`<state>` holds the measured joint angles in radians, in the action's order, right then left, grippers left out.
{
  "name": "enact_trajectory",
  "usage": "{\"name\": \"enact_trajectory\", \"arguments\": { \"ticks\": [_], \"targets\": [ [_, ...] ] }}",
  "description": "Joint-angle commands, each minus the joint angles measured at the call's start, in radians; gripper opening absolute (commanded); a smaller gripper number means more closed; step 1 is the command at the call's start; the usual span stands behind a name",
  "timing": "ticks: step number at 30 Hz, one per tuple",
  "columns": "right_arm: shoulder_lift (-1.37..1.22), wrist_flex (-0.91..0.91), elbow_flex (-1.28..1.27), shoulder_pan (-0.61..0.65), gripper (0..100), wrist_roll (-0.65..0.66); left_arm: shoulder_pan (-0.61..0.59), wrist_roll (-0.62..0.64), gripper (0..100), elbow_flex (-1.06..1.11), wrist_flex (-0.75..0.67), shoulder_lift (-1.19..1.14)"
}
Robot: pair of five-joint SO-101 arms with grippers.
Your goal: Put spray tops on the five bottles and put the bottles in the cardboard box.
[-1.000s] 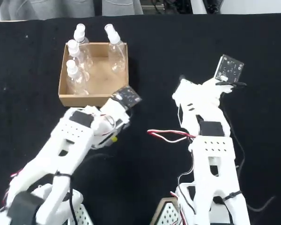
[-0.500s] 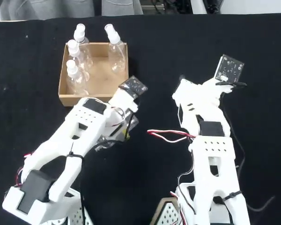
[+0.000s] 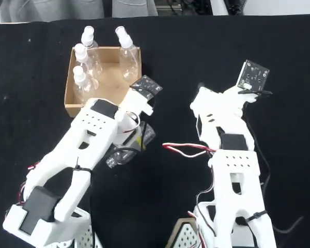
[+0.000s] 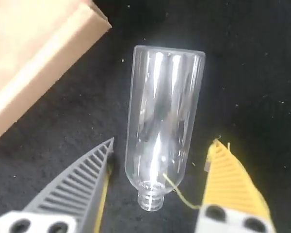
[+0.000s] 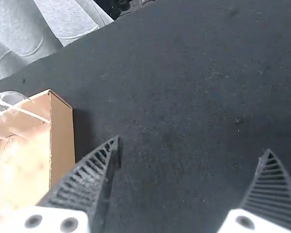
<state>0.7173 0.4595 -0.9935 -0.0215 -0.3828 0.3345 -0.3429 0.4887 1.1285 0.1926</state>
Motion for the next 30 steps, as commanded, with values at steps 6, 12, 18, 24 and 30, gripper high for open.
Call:
{"name": "enact_trajectory", "arguments": {
  "ticks": [6, 12, 18, 24, 30],
  "targets": [
    [0.041, -0.034, 0.071, -0.018, 37.1, -0.002, -0.064, 0.008, 24, -0.101, 0.080, 0.020],
    [0.041, -0.034, 0.071, -0.018, 37.1, -0.002, -0.107, 0.023, 24, -0.097, 0.118, 0.104],
    [0.041, -0.034, 0.071, -0.017, 37.1, -0.002, -0.145, 0.063, 25, -0.002, 0.118, 0.276],
    [0.041, -0.034, 0.071, -0.017, 37.1, -0.002, -0.223, 0.077, 25, 0.068, 0.118, 0.373],
    [0.041, -0.034, 0.071, -0.017, 37.1, -0.002, -0.348, 0.077, 25, 0.124, 0.118, 0.434]
  ]
}}
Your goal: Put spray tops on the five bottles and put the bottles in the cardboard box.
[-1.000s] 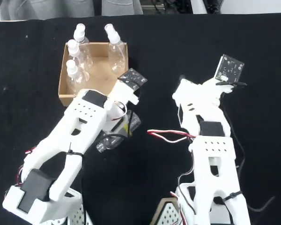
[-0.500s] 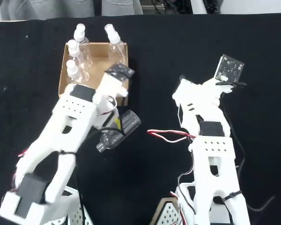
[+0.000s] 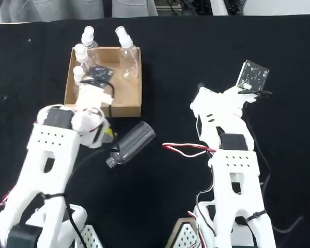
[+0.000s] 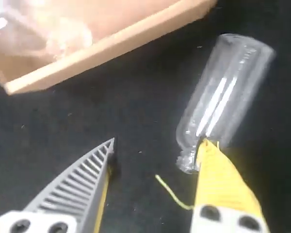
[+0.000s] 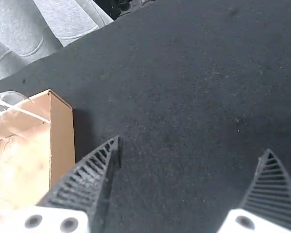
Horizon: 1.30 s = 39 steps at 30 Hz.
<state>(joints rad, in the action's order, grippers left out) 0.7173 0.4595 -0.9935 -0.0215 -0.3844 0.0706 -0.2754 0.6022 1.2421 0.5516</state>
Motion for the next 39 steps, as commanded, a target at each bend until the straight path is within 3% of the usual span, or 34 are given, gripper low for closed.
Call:
{"name": "enact_trajectory", "arguments": {
  "ticks": [1, 15, 25, 31, 39],
  "targets": [
    [0.041, -0.034, 0.071, -0.017, 37.1, 0.000, -0.104, 0.009, 25, 0.022, 0.005, 0.087],
    [0.045, -0.021, 0.081, -0.006, 37.1, 0.044, -0.308, 0.081, 25, 0.245, -0.049, 0.241],
    [0.039, 0.433, 0.355, 0.083, 37.1, 0.064, -0.357, 0.095, 25, 0.407, -0.196, 0.278],
    [0.045, 0.545, 0.351, 0.123, 37.1, 0.149, -0.367, 0.149, 25, 0.409, -0.204, 0.278],
    [0.045, 0.738, 0.337, 0.123, 37.1, 0.147, -0.372, 0.149, 25, 0.476, -0.284, 0.276]
  ]
}}
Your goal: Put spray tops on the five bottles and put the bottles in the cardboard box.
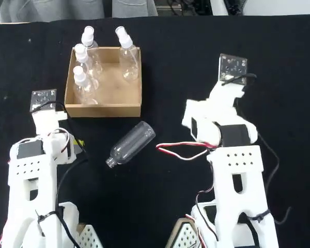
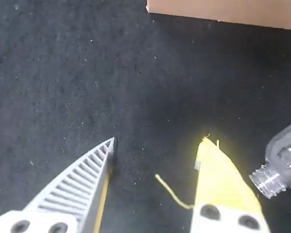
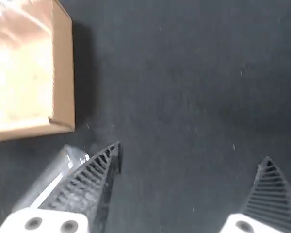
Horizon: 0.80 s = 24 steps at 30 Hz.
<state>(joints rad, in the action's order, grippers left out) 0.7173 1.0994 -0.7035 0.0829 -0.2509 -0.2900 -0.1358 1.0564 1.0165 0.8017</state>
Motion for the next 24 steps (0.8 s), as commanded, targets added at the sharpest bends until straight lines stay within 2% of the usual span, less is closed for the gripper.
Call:
{"name": "enact_trajectory", "arguments": {
  "ticks": [1, 24],
  "targets": [
    [0.045, 0.132, 0.047, 0.018, 37.1, 0.014, -0.012, 0.009, 25, 0.033, -0.072, 0.028],
    [0.047, 0.620, 0.044, 0.011, 37.1, 0.014, -0.013, 0.009, 25, 0.064, -0.084, 0.018]
  ]
}}
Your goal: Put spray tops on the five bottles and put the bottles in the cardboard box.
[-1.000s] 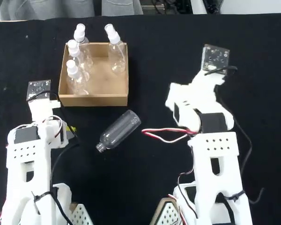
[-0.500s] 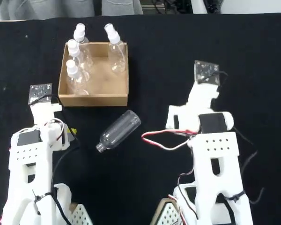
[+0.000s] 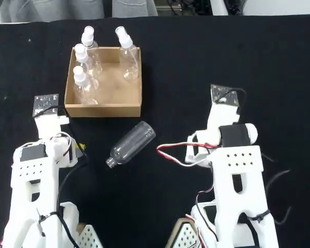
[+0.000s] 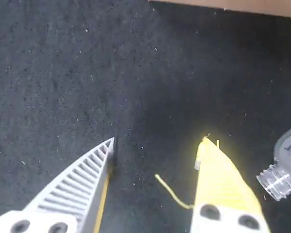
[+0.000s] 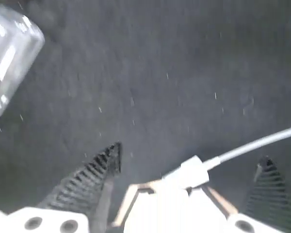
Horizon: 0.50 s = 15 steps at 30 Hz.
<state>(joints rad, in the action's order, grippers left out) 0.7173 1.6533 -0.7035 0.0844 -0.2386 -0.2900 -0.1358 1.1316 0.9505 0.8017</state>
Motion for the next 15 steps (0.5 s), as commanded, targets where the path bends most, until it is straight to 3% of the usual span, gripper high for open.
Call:
{"name": "enact_trajectory", "arguments": {
  "ticks": [1, 8, 15],
  "targets": [
    [0.047, 0.064, 0.044, 0.008, 37.1, 0.000, -0.013, 0.009, 25, -0.012, -0.018, 0.018],
    [0.041, 0.061, 0.038, -0.103, 37.1, -0.012, -0.013, 0.009, 25, -0.012, -0.017, 0.017],
    [0.039, -0.066, -0.085, -0.282, 37.1, -0.011, -0.013, 0.009, 25, -0.012, -0.017, 0.017]
  ]
}}
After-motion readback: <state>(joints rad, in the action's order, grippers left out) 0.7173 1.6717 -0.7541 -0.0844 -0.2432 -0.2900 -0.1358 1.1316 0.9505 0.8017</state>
